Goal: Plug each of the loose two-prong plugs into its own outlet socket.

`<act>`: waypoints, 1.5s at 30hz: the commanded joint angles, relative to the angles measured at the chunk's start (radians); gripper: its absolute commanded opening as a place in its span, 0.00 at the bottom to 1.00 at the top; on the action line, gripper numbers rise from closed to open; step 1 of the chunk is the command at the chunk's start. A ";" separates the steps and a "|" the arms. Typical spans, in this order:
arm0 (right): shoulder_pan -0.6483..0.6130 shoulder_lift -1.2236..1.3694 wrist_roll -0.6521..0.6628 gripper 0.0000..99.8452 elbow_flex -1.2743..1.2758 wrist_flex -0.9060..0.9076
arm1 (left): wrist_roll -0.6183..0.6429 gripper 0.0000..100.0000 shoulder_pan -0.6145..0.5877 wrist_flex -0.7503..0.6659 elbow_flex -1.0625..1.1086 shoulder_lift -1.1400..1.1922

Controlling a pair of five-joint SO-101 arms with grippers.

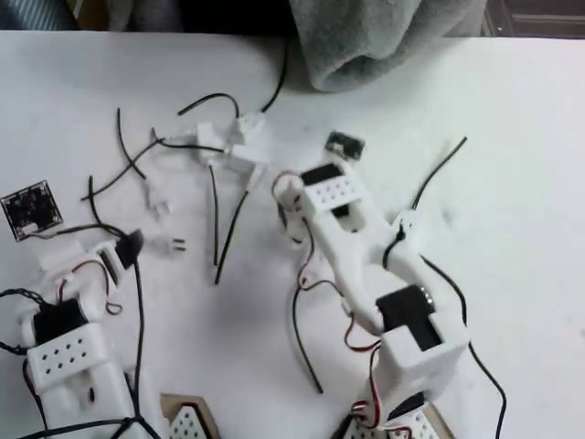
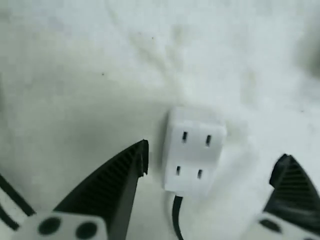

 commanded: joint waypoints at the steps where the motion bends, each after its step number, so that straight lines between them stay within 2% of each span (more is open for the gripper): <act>1: 0.002 -0.090 -0.003 0.39 -0.140 0.116 | -0.009 0.37 0.013 -0.014 -0.003 -0.005; 7: 0.035 -0.263 0.012 0.39 -0.279 0.223 | -0.005 0.37 0.008 -0.008 -0.011 -0.005; 10: 0.113 -0.335 0.133 0.39 -0.284 0.265 | -0.005 0.37 0.012 0.063 -0.069 -0.004; 14: 0.323 -0.328 0.255 0.39 -0.269 0.220 | -0.026 0.36 0.028 0.158 -0.269 0.114; 18: 0.552 -0.257 0.253 0.39 -0.265 0.271 | -0.087 0.35 0.093 0.379 -0.618 0.463; 21: 0.654 -0.183 0.258 0.39 -0.235 0.349 | -0.230 0.35 0.124 0.606 -0.905 0.730; 24: 0.700 -0.094 0.258 0.39 -0.173 0.364 | -0.405 0.35 0.131 0.789 -1.189 0.924; 29: 0.742 0.074 0.288 0.39 -0.124 0.337 | -0.709 0.35 0.159 0.947 -1.539 1.098; 33: 0.763 0.211 0.408 0.39 -0.124 0.302 | -0.956 0.35 0.211 0.954 -1.593 1.142; 40: 0.777 0.334 0.422 0.39 -0.149 0.297 | -1.522 0.35 0.268 0.950 -1.545 1.147; 42: 0.780 0.338 0.422 0.39 -0.153 0.295 | -1.620 0.32 0.274 0.902 -1.501 1.147; 45: 0.774 0.337 0.422 0.39 -0.153 0.295 | -1.694 0.24 0.286 0.779 -1.399 1.148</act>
